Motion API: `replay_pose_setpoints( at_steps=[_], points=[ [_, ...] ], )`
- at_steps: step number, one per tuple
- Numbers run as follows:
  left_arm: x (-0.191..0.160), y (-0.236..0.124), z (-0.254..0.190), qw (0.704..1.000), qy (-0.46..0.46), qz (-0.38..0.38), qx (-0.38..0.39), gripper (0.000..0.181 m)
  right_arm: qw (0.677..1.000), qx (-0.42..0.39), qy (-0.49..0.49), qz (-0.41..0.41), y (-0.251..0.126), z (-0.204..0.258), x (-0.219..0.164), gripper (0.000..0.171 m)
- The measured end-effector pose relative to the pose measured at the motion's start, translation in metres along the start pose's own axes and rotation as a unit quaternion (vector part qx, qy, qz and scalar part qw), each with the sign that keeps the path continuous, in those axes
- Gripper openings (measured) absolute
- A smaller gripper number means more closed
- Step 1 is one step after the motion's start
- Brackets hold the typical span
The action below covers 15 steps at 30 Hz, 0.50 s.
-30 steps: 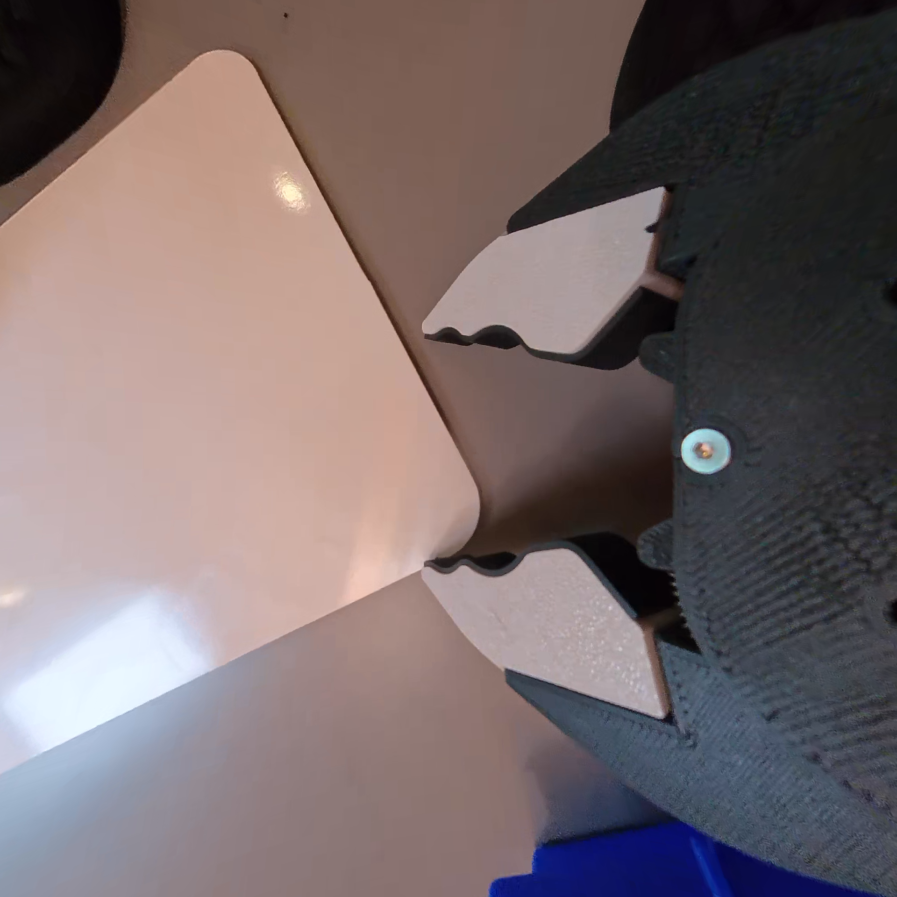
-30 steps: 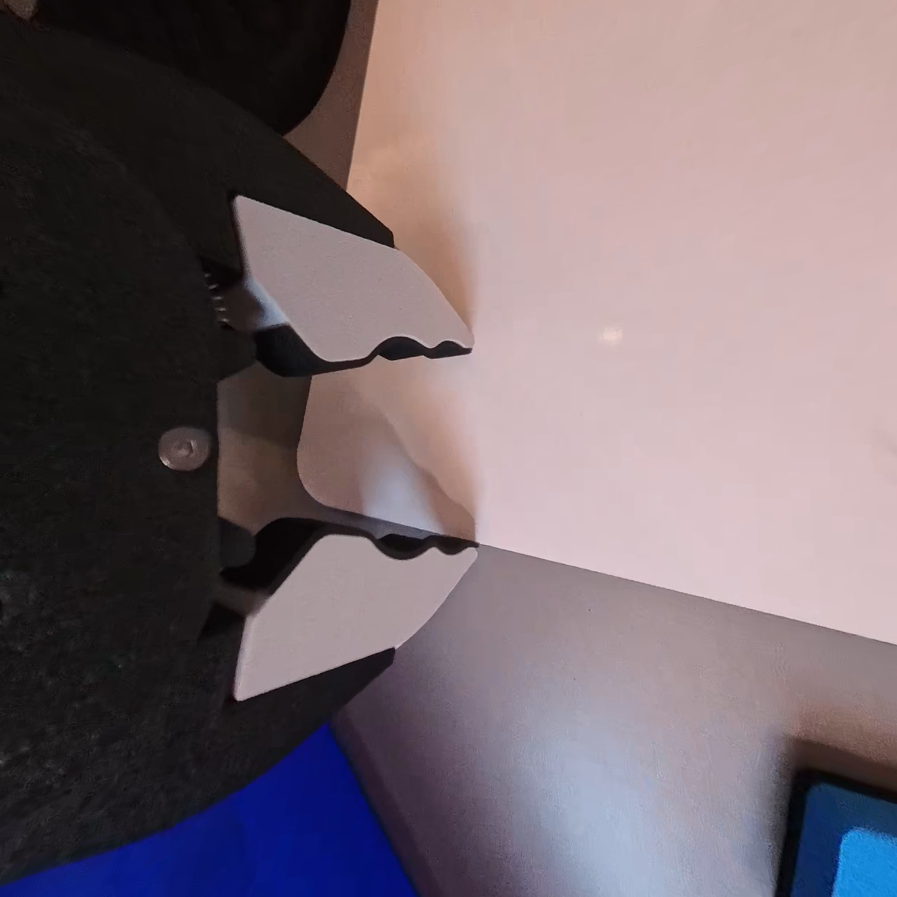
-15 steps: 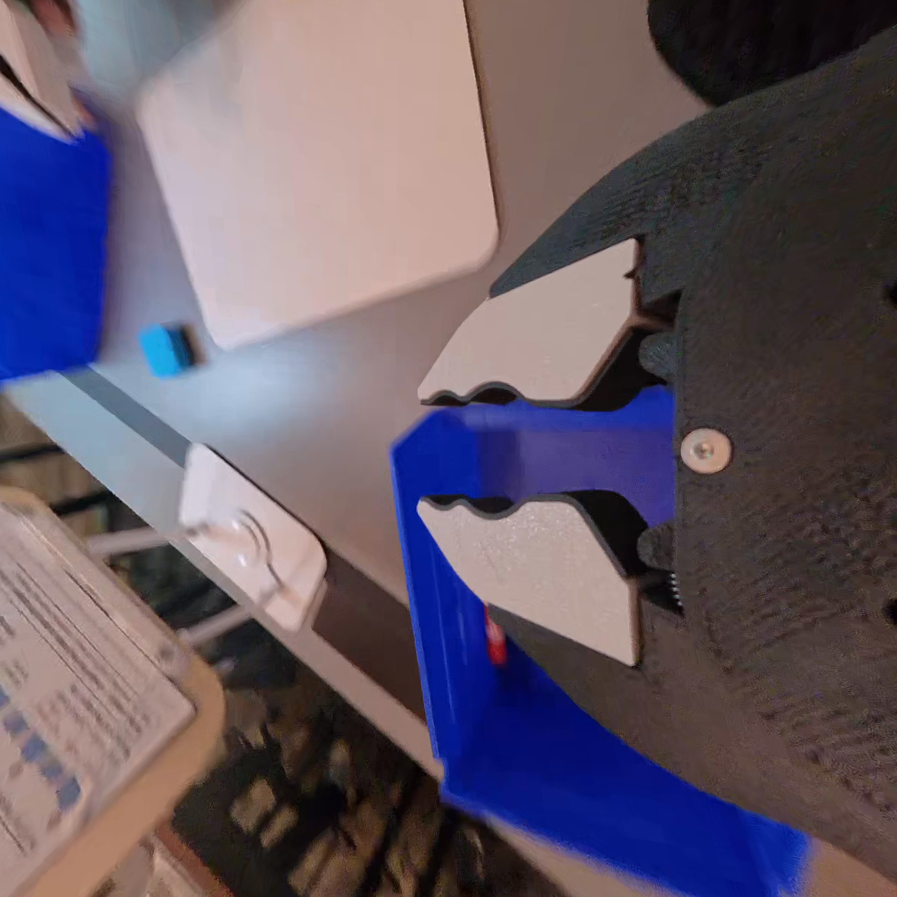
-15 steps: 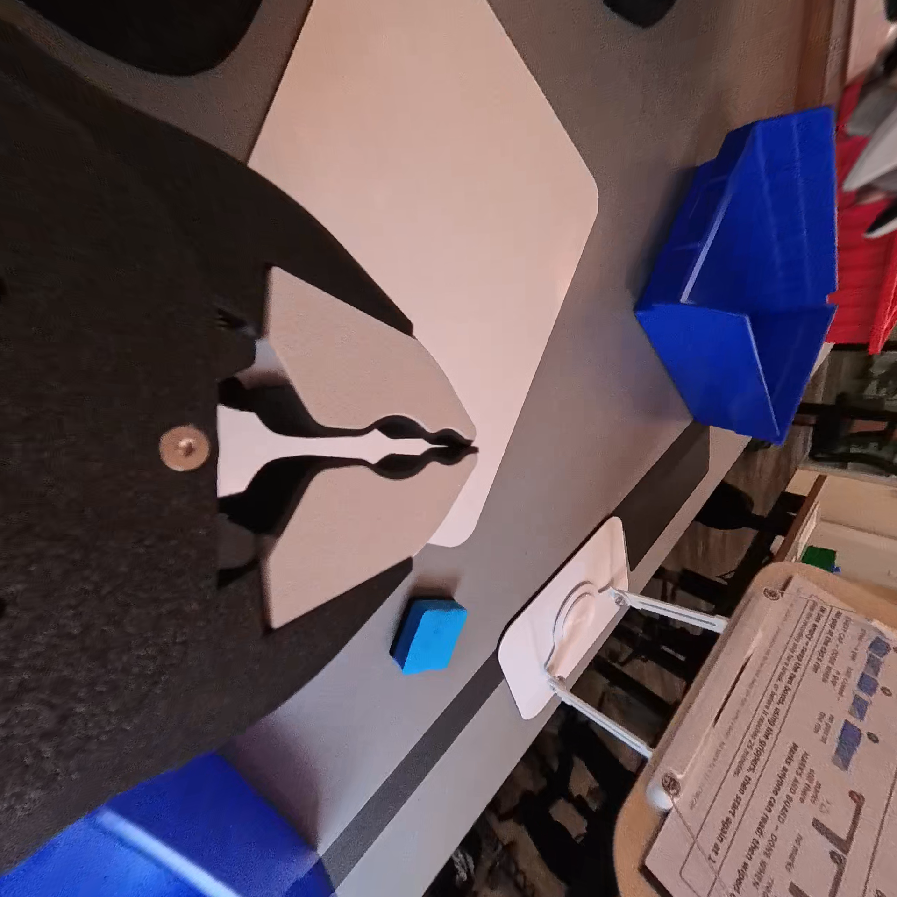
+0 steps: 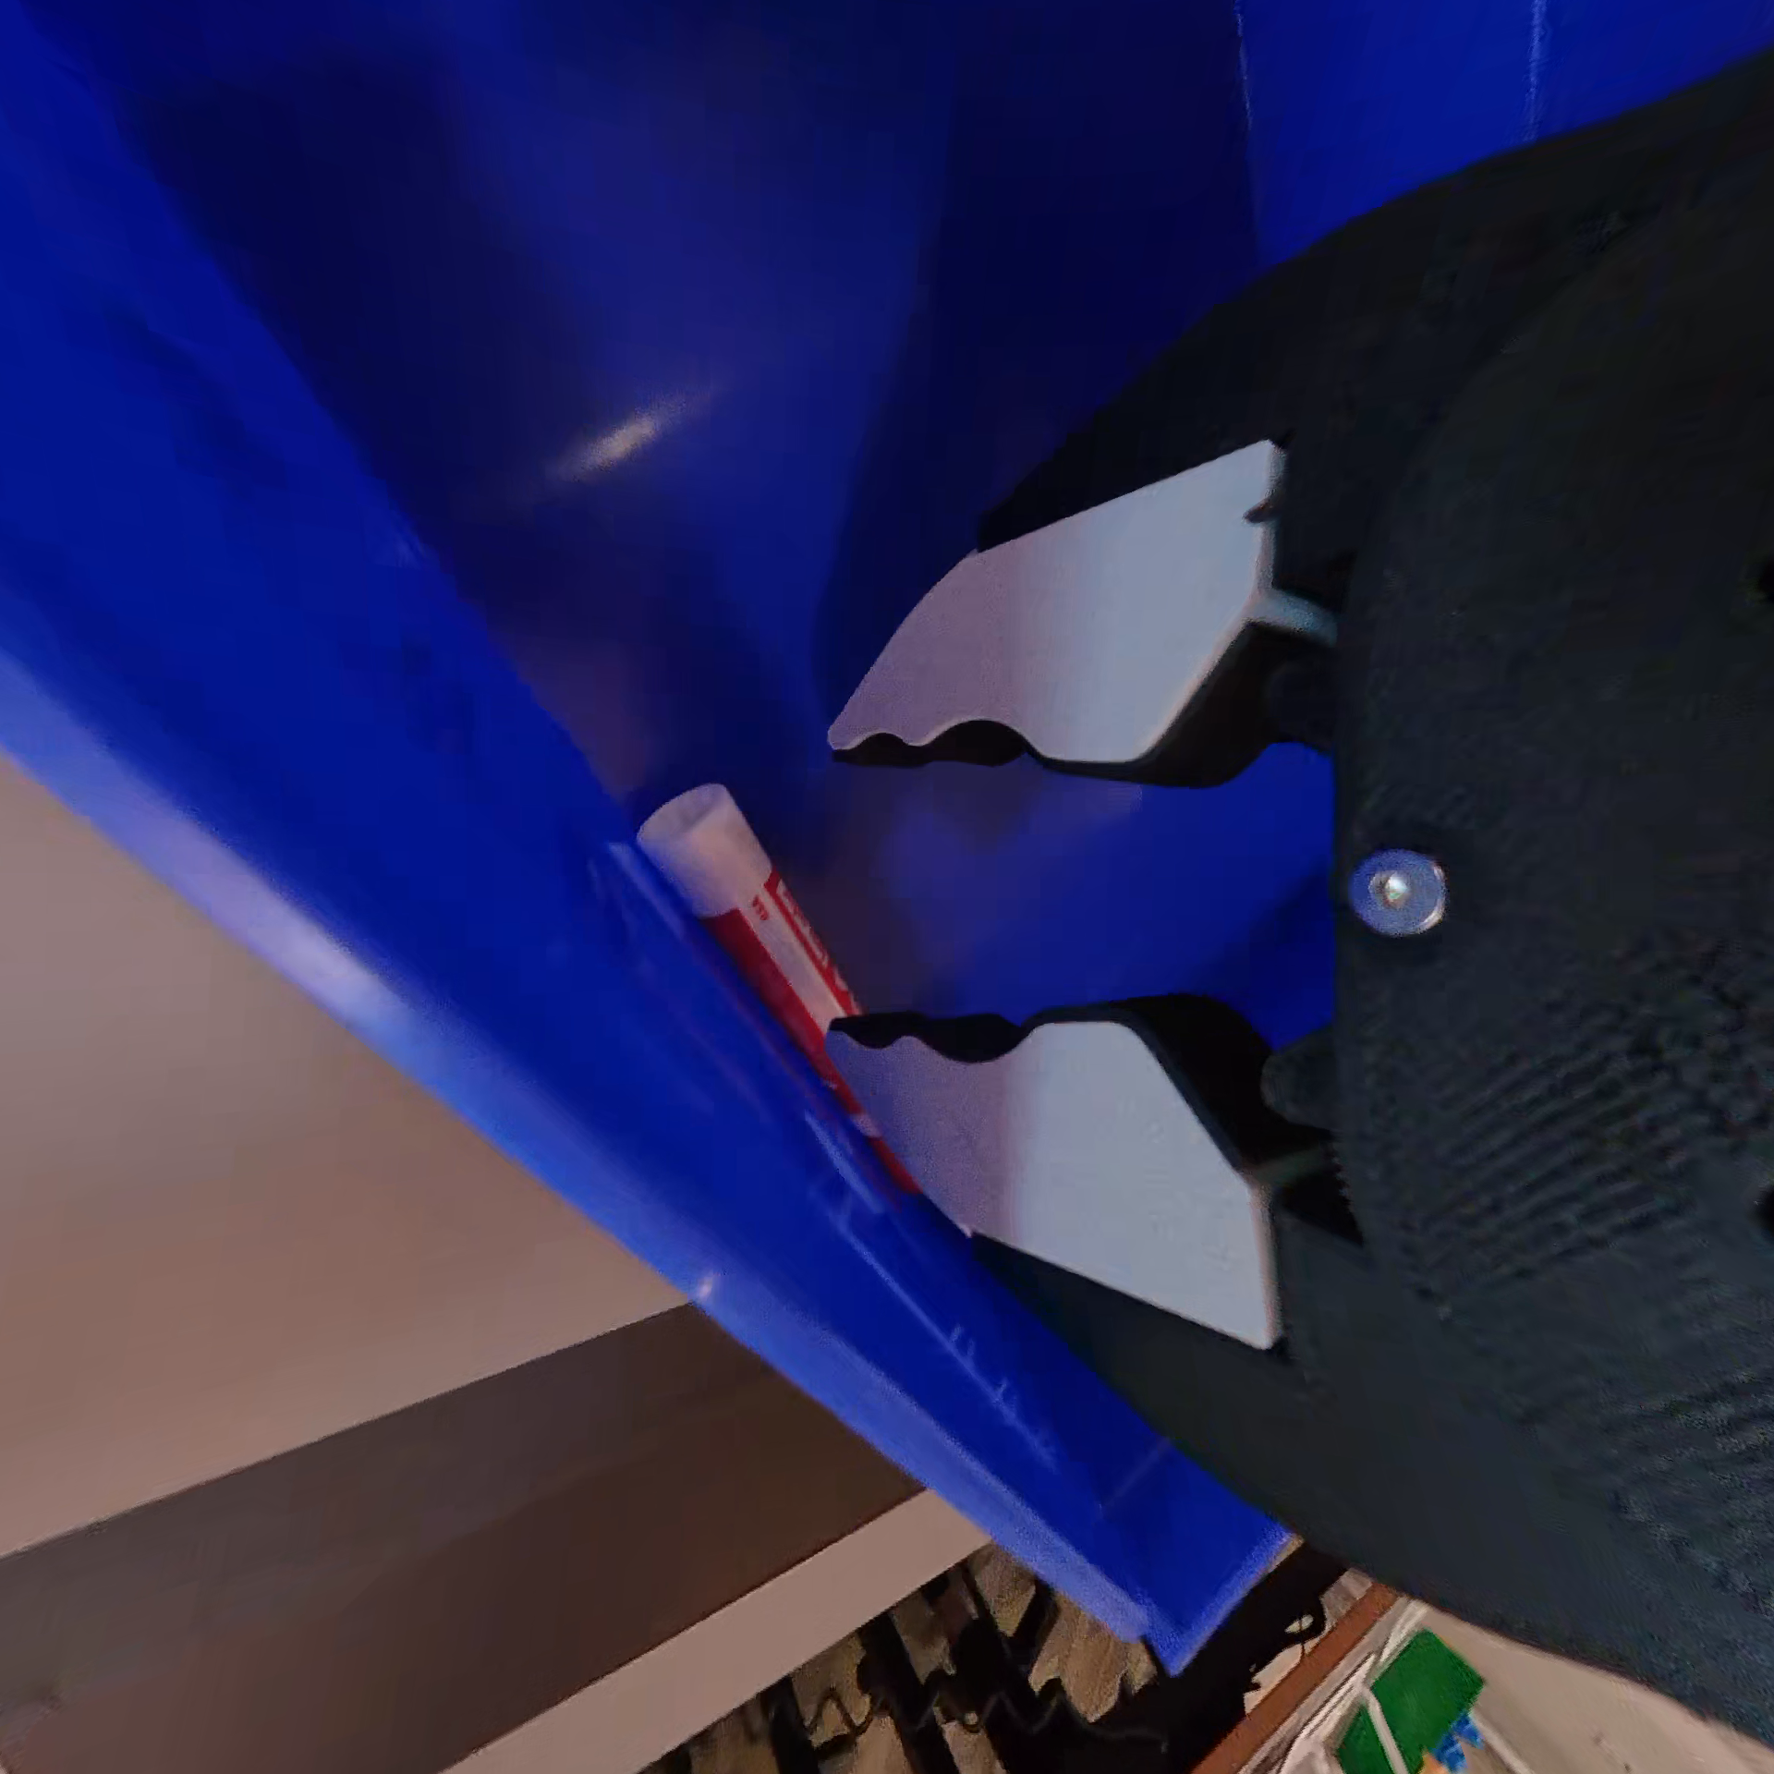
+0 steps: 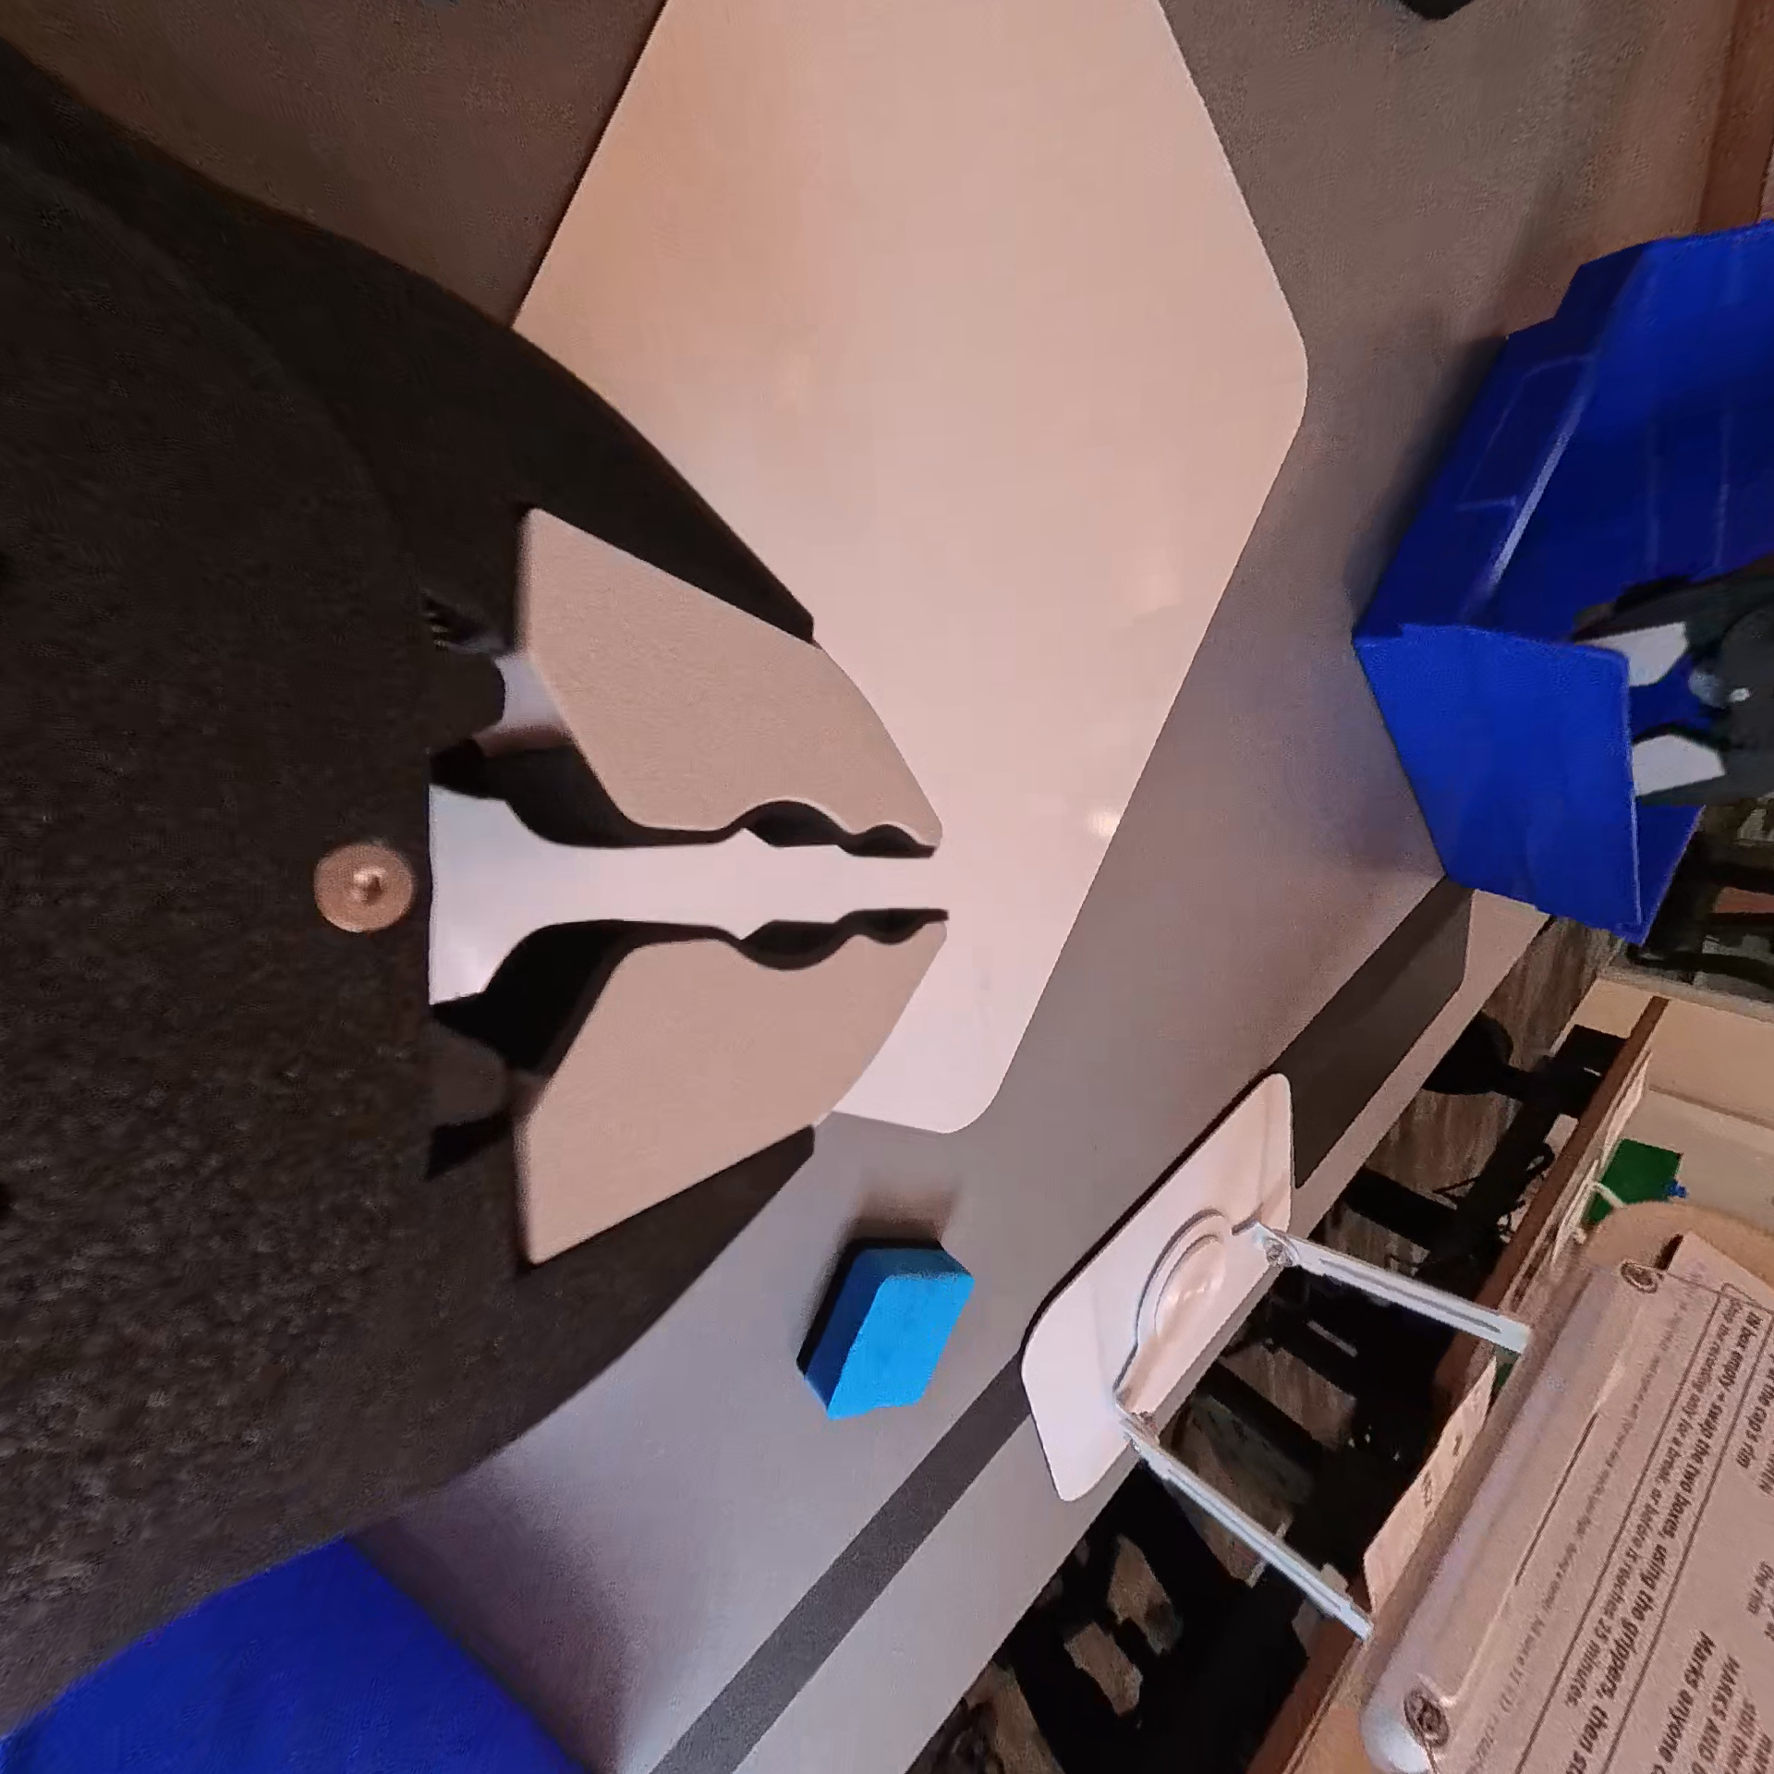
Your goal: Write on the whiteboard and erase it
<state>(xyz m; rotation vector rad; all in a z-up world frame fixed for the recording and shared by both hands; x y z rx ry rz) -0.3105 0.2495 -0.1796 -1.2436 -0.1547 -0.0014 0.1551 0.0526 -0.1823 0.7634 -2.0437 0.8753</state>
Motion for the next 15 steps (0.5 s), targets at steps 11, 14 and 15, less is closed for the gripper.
replay_pose_setpoints(
  at_steps=[11,14,15],
  points=[
    [0.001,0.011,-0.002,0.993,-0.008,0.013,-0.116,0.025,0.999,0.021,0.027,-0.008,0.006,-0.001,-0.009,0.01],
    [-0.003,0.002,-0.018,0.99,-0.037,-0.003,-0.138,0.023,0.999,0.023,0.032,-0.019,0.003,-0.001,-0.006,0.01],
    [-0.004,-0.002,-0.022,0.988,-0.051,-0.013,-0.147,0.024,0.999,0.024,0.032,-0.02,0.003,0.0,-0.006,0.01]
  ],
)
Point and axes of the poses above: each gripper's, where its closed fingertips meet, y out along the fingers, x out of its top, z = x × y across the jaws, the point moved 9 cm from there along -y, back along the fingers, and after that the axes turned 15 degrees about -y, right-handed, at the moved point
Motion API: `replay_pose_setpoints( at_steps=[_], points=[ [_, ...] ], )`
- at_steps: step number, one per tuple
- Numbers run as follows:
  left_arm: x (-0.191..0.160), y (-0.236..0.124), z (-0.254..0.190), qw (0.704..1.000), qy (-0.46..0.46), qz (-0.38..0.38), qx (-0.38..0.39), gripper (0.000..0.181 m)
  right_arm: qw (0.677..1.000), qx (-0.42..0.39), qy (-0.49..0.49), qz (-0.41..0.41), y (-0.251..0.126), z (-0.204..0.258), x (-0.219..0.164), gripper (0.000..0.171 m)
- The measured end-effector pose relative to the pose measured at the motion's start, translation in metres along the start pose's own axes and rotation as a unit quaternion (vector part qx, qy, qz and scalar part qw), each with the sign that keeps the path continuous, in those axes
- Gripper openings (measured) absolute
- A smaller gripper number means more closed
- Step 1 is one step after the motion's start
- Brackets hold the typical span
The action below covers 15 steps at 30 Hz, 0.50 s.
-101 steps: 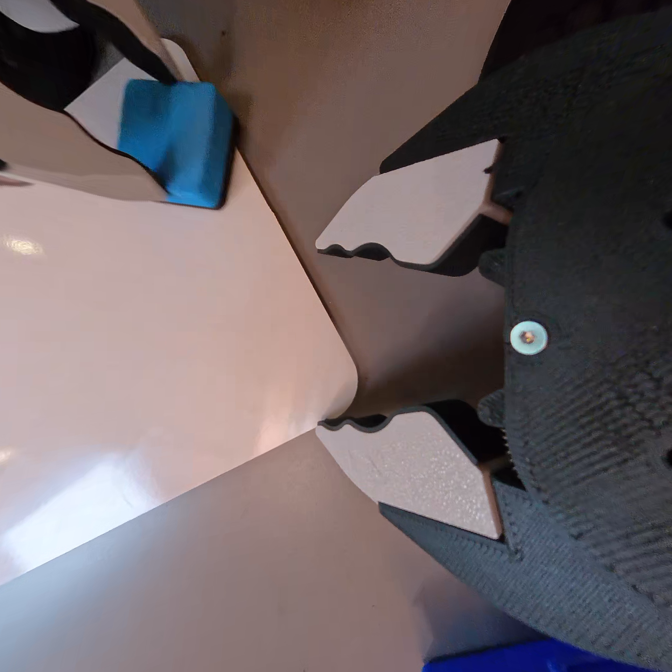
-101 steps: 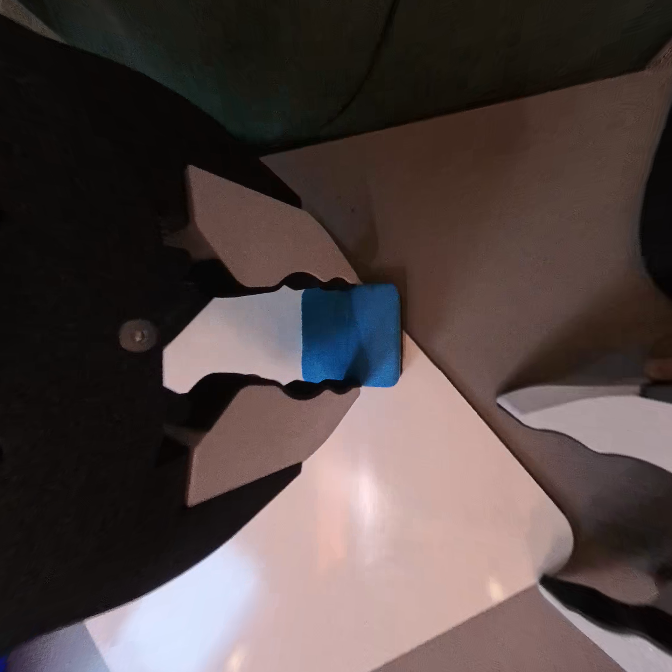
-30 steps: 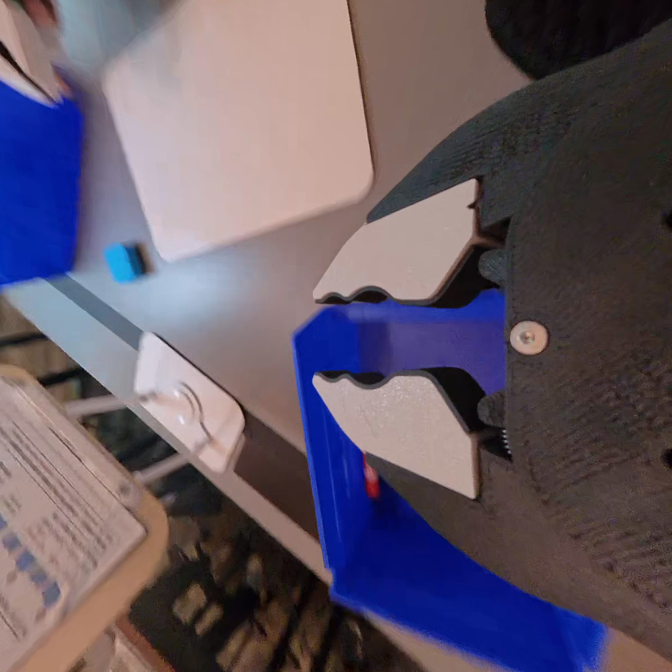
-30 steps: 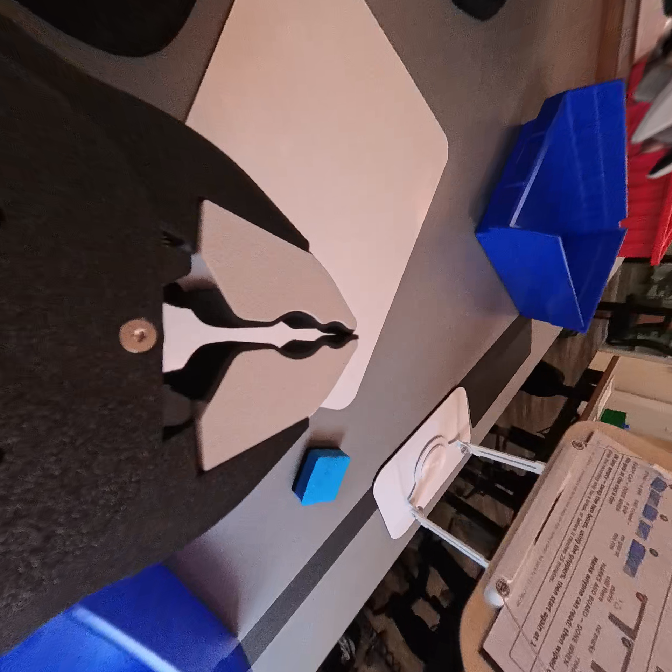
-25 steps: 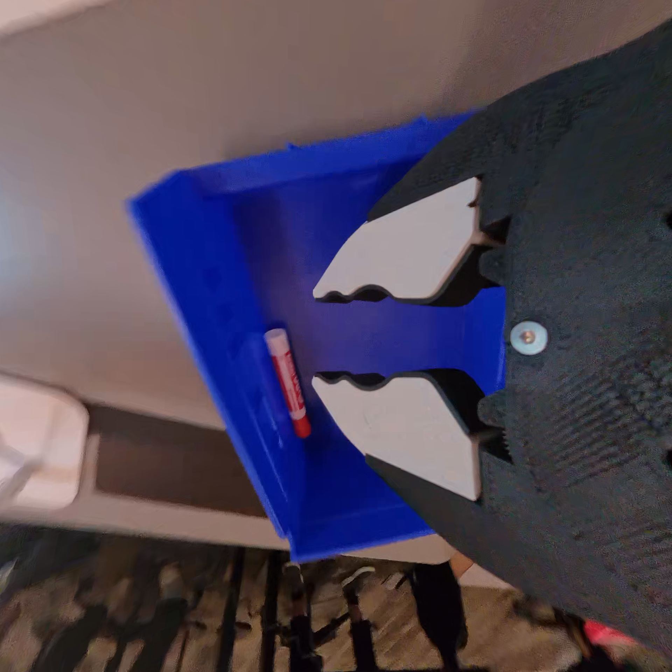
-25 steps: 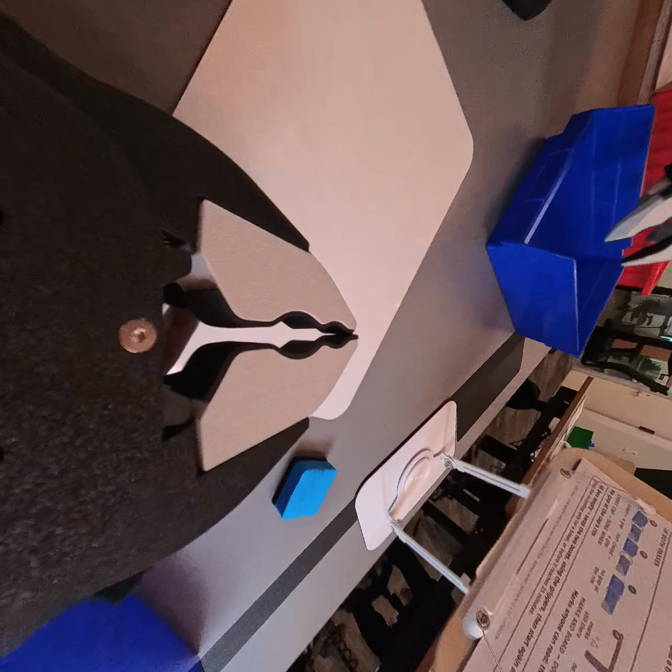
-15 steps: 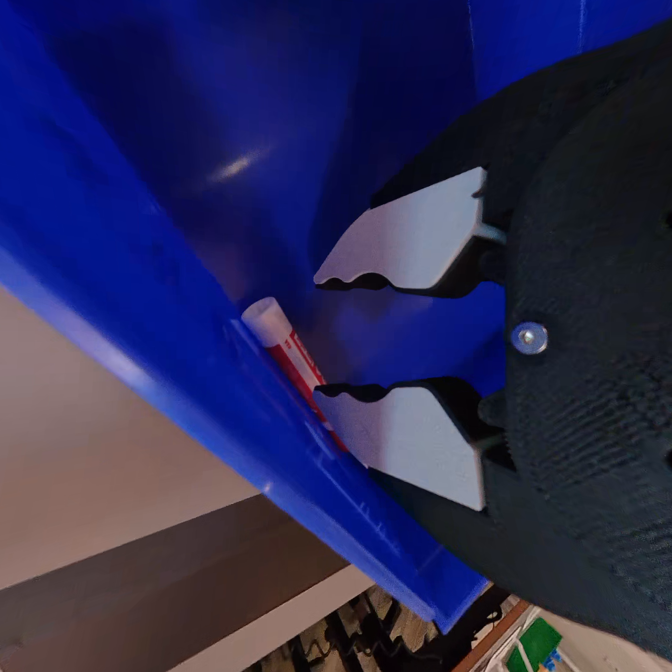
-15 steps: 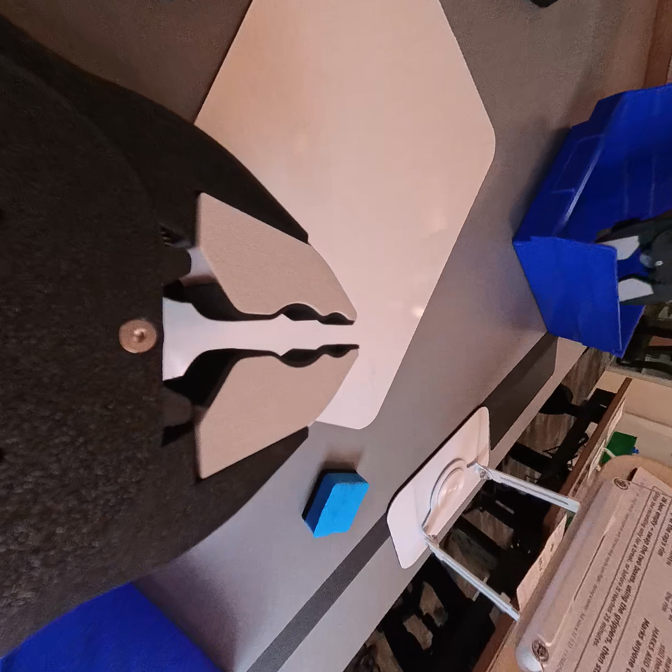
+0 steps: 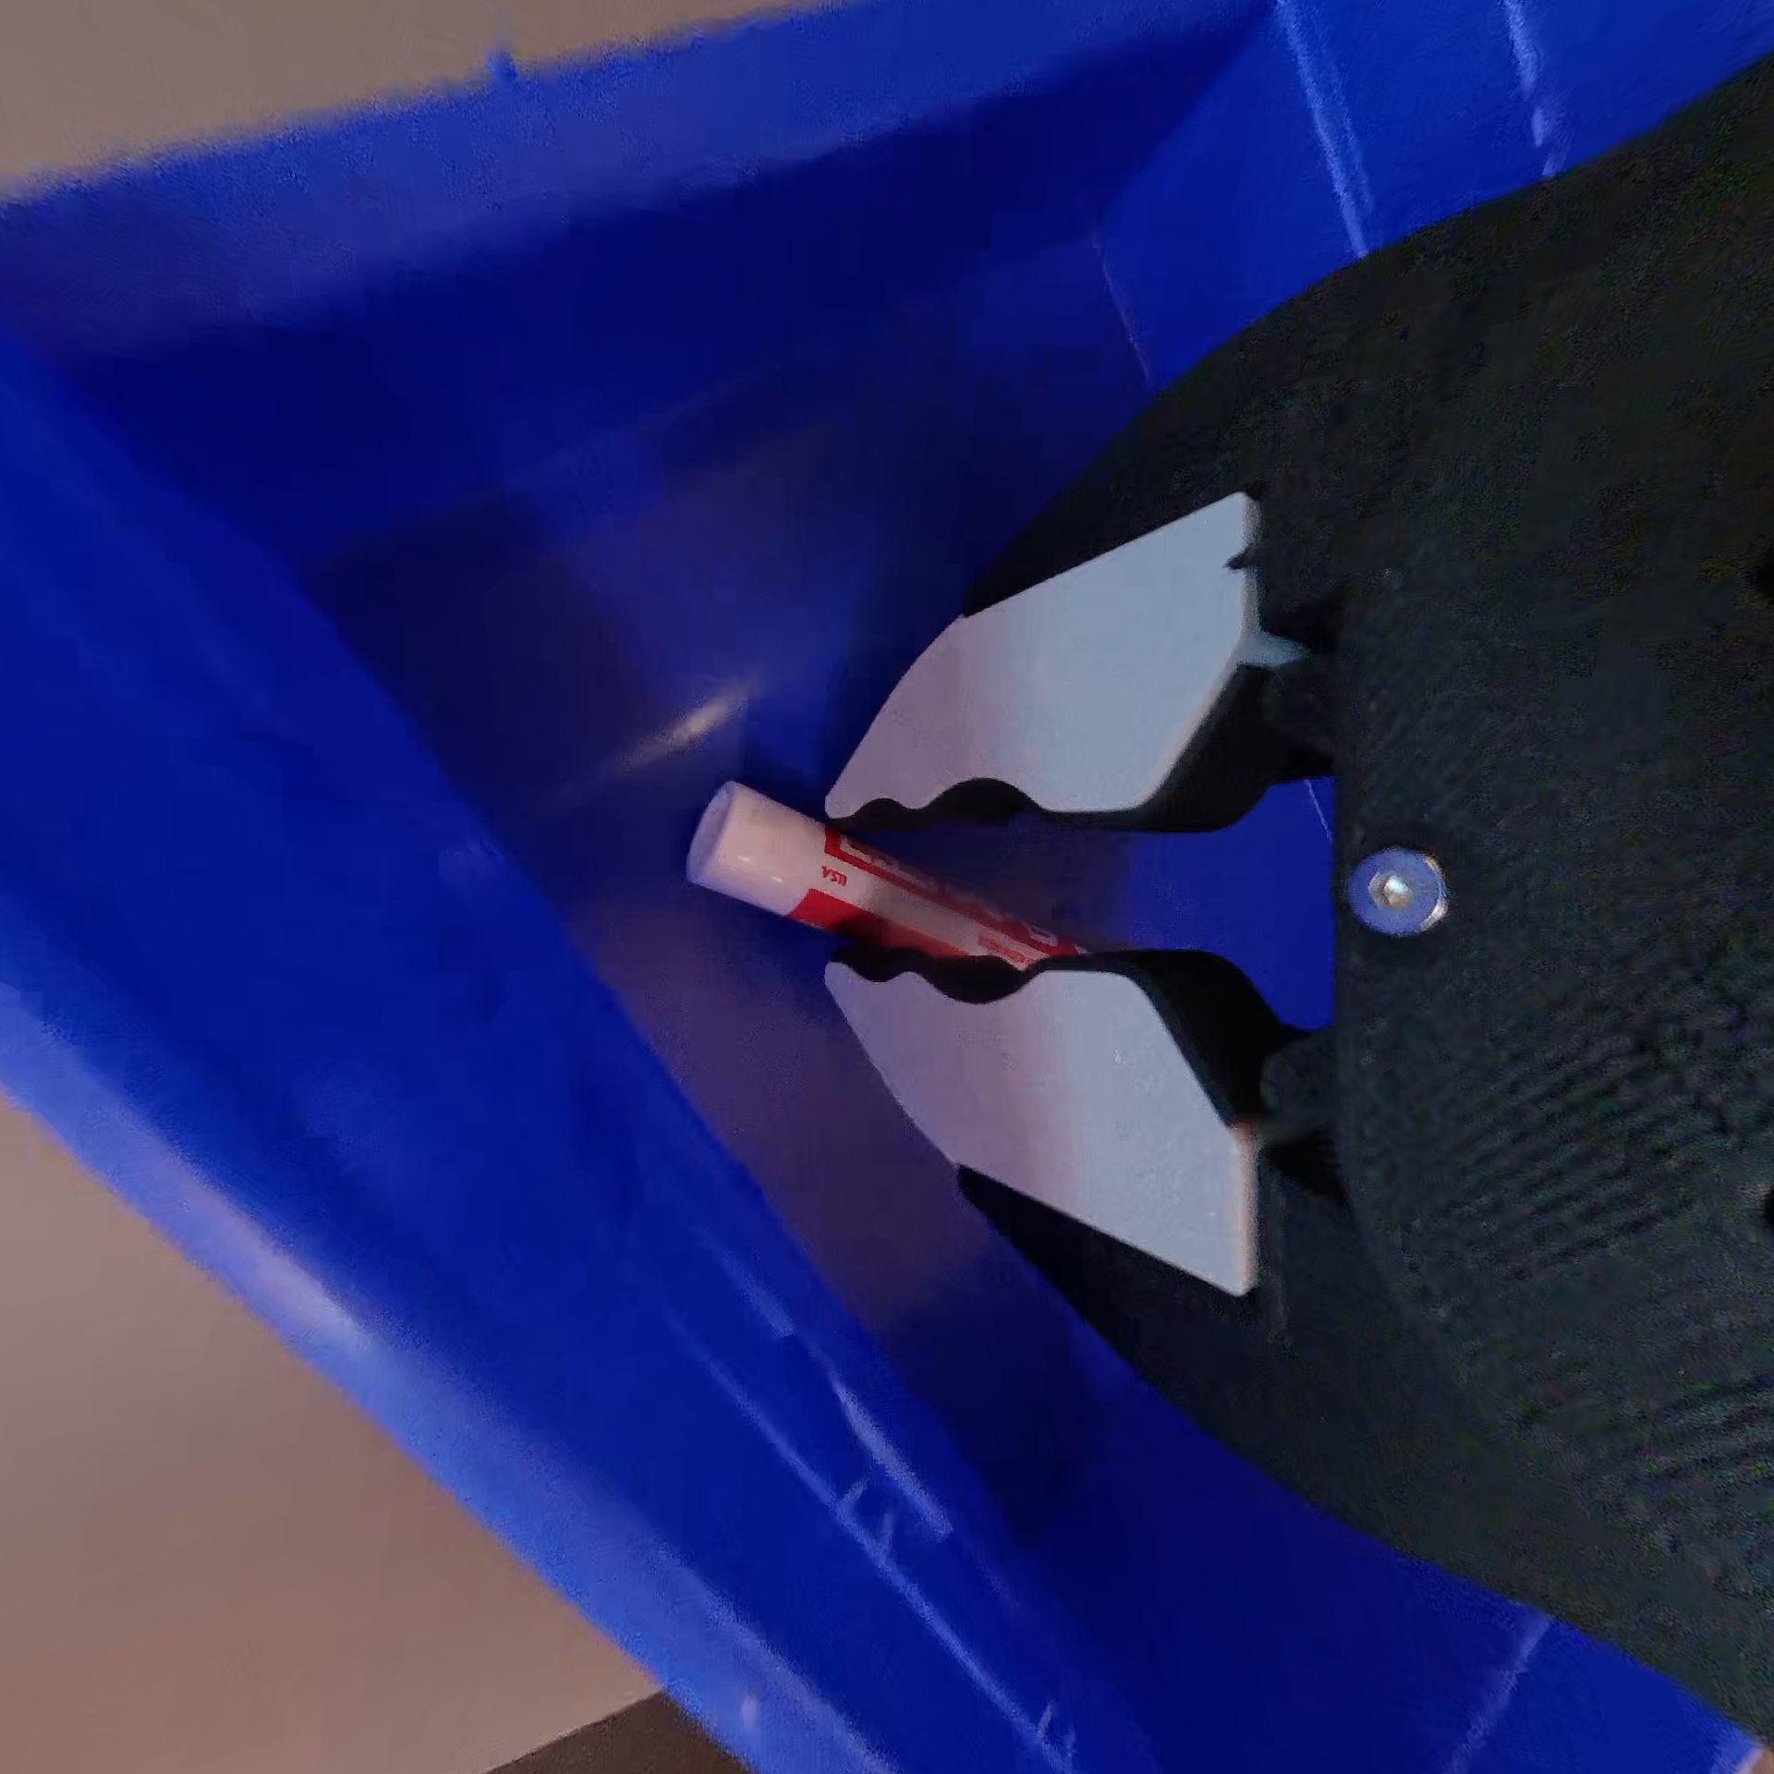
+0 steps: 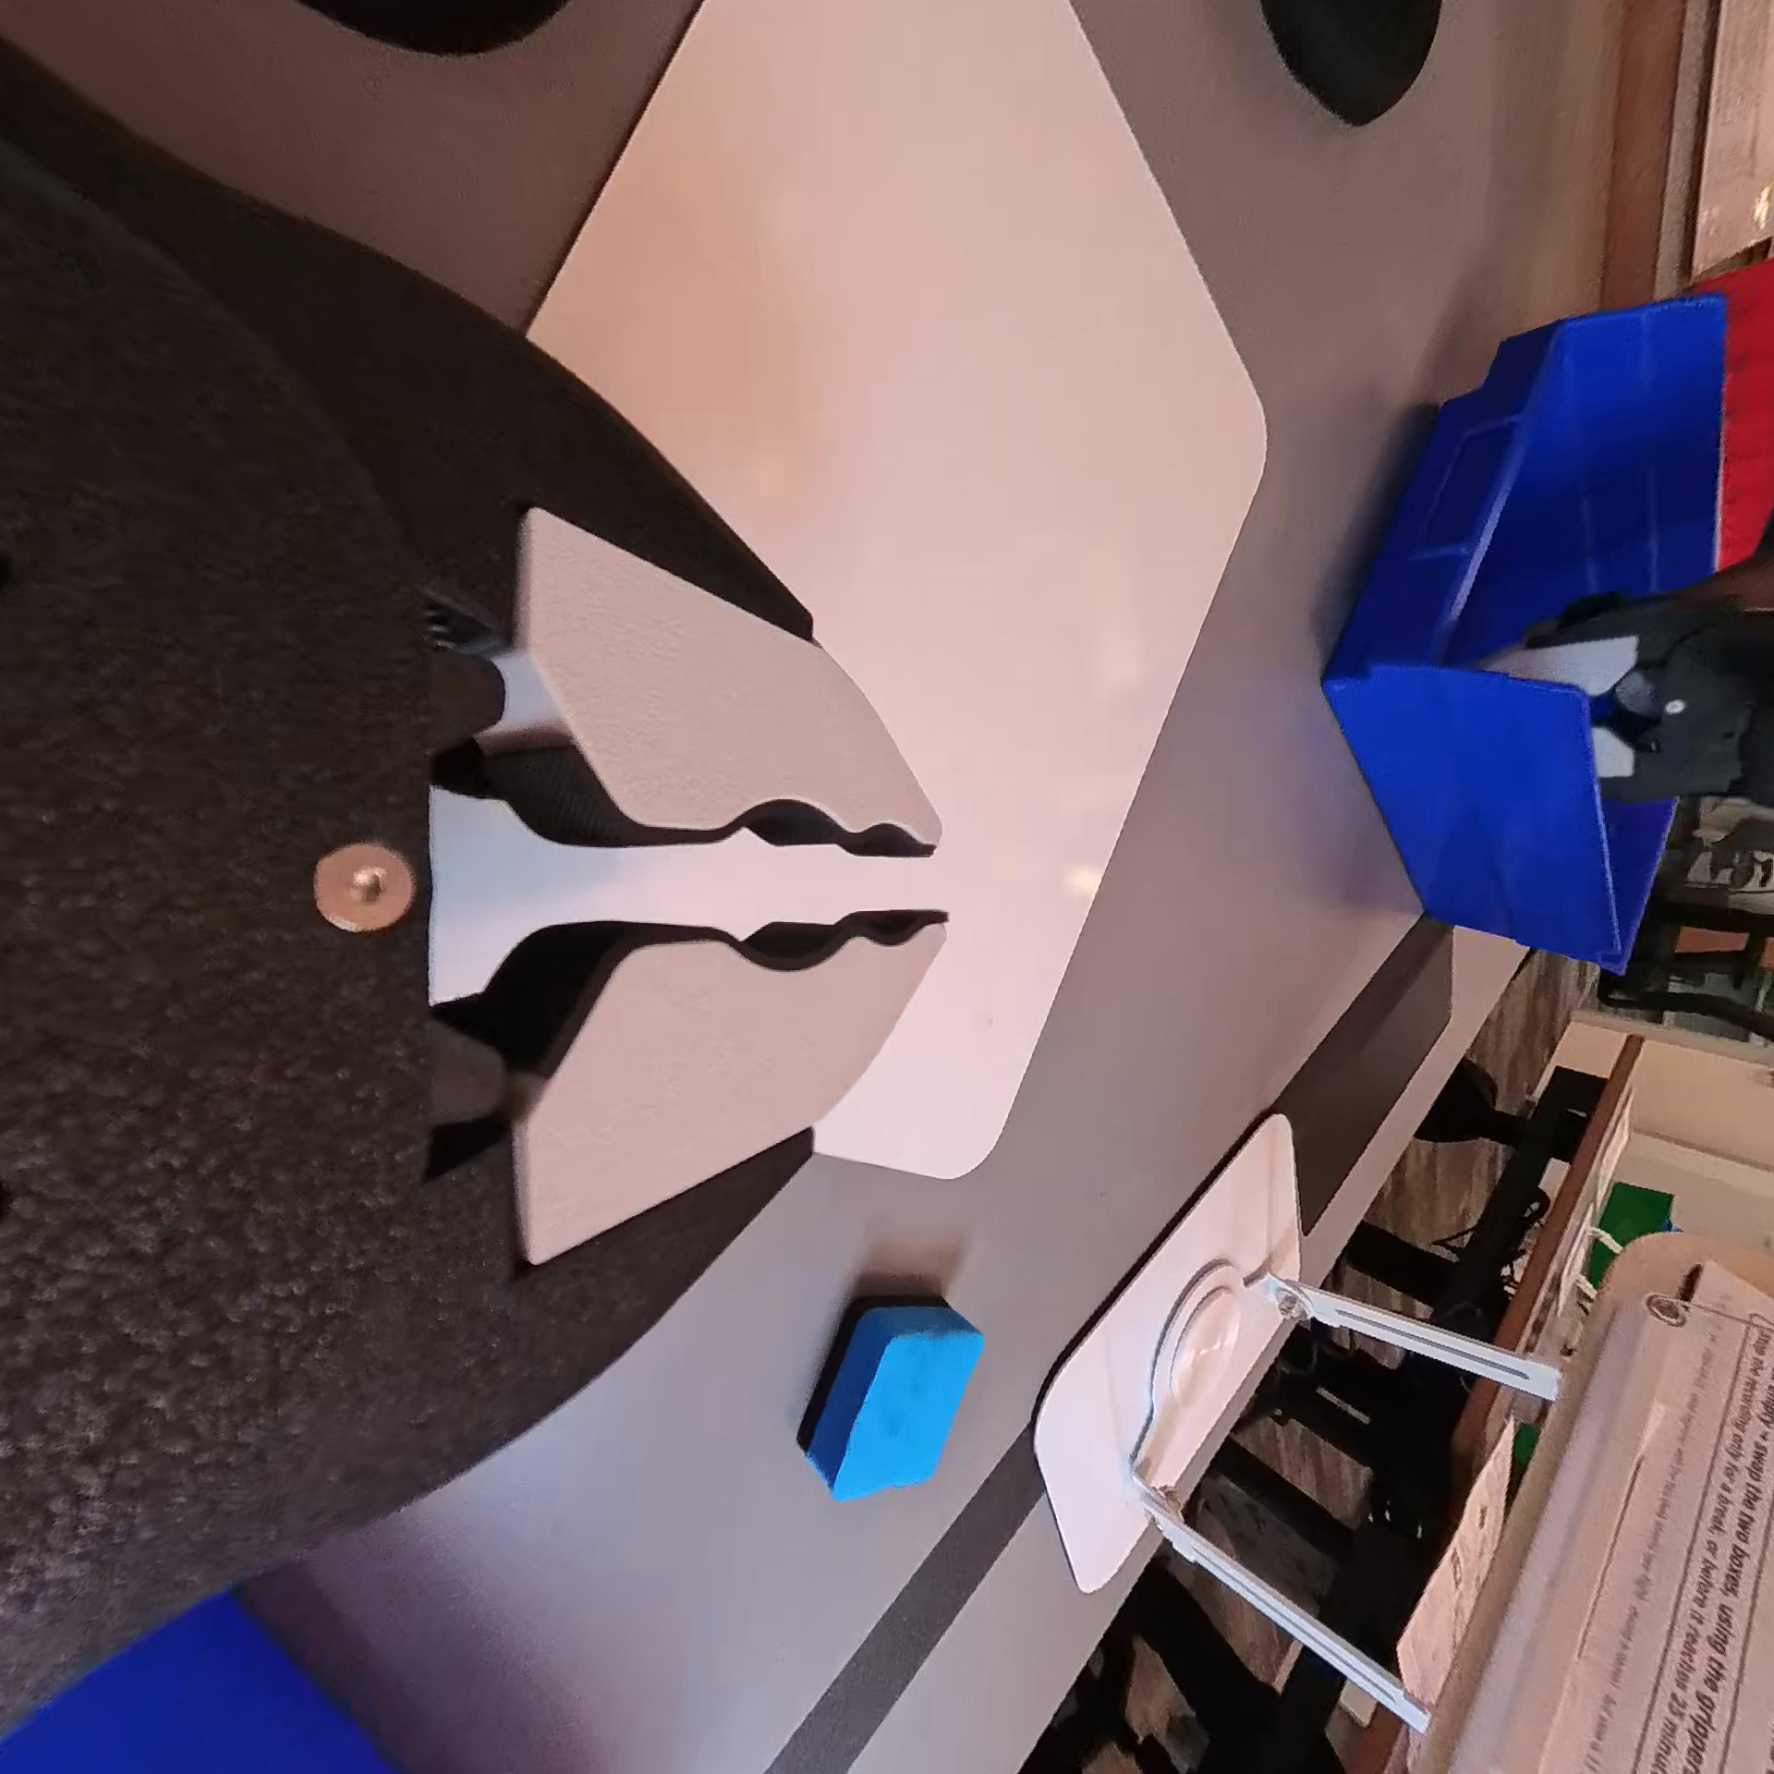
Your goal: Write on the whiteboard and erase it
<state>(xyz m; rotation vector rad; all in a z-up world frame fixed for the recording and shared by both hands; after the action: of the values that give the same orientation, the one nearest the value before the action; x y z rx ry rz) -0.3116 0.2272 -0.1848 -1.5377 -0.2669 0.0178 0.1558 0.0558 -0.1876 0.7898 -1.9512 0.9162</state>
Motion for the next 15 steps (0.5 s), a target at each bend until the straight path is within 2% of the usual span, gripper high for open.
replay_pose_setpoints(
  at_steps=[1,3,7,9,11,15],
  points=[
    [-0.001,-0.003,-0.005,1.0,-0.01,-0.012,-0.005,0.025,1.0,0.0,-0.002,-0.001,0.0,0.001,0.001,0.01],
    [-0.007,-0.007,-0.01,1.0,-0.027,-0.014,0.005,0.041,1.0,0.003,-0.005,-0.002,0.0,0.003,0.003,0.01],
    [-0.03,0.003,-0.008,0.997,-0.053,0.057,0.018,0.054,1.0,0.013,-0.008,-0.003,0.003,0.008,0.007,0.012],
    [-0.033,0.002,-0.006,0.995,-0.072,0.063,0.002,0.044,1.0,0.016,-0.004,-0.002,0.004,0.01,0.009,0.016],
    [-0.034,0.002,-0.008,0.995,-0.071,0.07,-0.006,0.024,1.0,0.015,0.003,-0.005,0.004,0.012,0.011,0.022],
    [-0.03,-0.001,-0.016,0.994,-0.065,0.086,0.017,0.019,1.0,0.003,0.009,-0.009,0.003,0.013,0.017,0.032]
  ],
)
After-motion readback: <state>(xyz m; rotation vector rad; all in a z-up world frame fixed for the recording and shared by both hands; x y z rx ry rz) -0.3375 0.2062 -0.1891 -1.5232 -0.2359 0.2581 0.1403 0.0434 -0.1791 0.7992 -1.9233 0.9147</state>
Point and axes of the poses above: each gripper's, where its closed fingertips meet, y out along the fingers, x out of its top, z = x × y across the jaws, the point moved 9 cm from there along -y, back along the fingers, and after that the axes turned 15 degrees about -y, right-handed, at the moved point
